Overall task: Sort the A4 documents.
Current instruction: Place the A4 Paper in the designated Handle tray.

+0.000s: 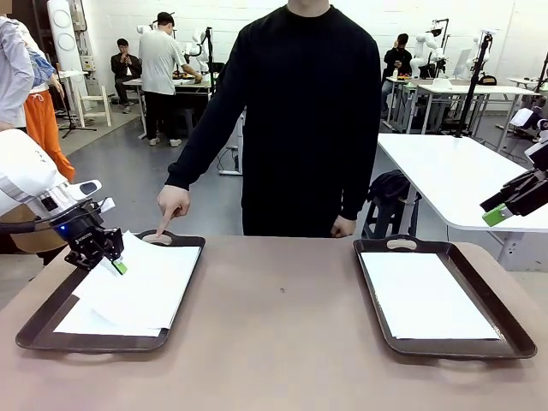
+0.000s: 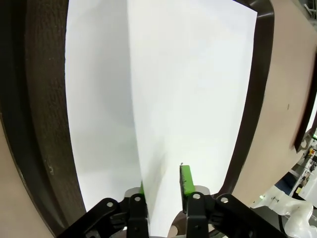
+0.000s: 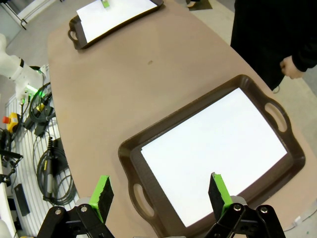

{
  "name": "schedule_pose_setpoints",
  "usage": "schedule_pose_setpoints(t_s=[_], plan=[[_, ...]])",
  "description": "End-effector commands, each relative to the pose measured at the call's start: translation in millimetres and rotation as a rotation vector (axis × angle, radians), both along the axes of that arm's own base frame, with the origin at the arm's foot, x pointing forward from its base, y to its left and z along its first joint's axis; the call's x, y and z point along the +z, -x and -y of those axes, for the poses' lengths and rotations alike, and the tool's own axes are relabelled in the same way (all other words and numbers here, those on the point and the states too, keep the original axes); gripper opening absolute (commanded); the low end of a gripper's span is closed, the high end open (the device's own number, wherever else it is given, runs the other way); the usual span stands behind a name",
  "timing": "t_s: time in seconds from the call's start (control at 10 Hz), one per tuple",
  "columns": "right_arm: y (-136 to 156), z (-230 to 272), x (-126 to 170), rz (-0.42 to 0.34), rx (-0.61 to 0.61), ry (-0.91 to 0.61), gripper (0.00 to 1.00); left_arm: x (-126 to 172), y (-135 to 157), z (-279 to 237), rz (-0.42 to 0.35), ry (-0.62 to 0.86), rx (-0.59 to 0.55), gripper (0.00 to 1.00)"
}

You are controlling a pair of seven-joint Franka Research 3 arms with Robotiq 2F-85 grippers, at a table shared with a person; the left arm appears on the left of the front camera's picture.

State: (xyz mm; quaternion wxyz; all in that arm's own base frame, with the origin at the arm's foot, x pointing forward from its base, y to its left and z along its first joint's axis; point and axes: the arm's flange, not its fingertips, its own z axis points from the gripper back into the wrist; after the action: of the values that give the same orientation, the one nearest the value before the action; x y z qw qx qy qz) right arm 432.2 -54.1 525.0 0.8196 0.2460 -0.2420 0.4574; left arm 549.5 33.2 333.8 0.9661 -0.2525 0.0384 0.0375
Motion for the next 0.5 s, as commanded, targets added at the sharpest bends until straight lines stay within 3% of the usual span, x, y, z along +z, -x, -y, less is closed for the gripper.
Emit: schedule_pose_setpoints(t_s=[0.0,0.1,0.2,0.3,0.4], plan=[[-0.4,-0.6,-0.7,0.004,-0.006,0.008,1.0,5.5,4.4,-0.6,0.003,-0.055,0.016,0.44],[-0.4,-0.6,-0.7,0.004,-0.006,0.008,1.0,7.4,5.0,-1.0,0.009,-0.066,0.019,0.8],[-0.4,-0.6,-0.7,0.004,-0.006,0.008,1.0,8.5,5.0,-1.7,0.012,-0.076,0.022,0.64],[-0.4,-0.6,-0.7,0.004,-0.006,0.008,1.0,9.7,5.4,-1.9,0.013,-0.097,0.025,1.0],[-0.4,-0.6,-0.7,0.004,-0.006,0.008,1.0,12.2,5.7,-2.4,0.019,-0.113,0.026,0.83]])
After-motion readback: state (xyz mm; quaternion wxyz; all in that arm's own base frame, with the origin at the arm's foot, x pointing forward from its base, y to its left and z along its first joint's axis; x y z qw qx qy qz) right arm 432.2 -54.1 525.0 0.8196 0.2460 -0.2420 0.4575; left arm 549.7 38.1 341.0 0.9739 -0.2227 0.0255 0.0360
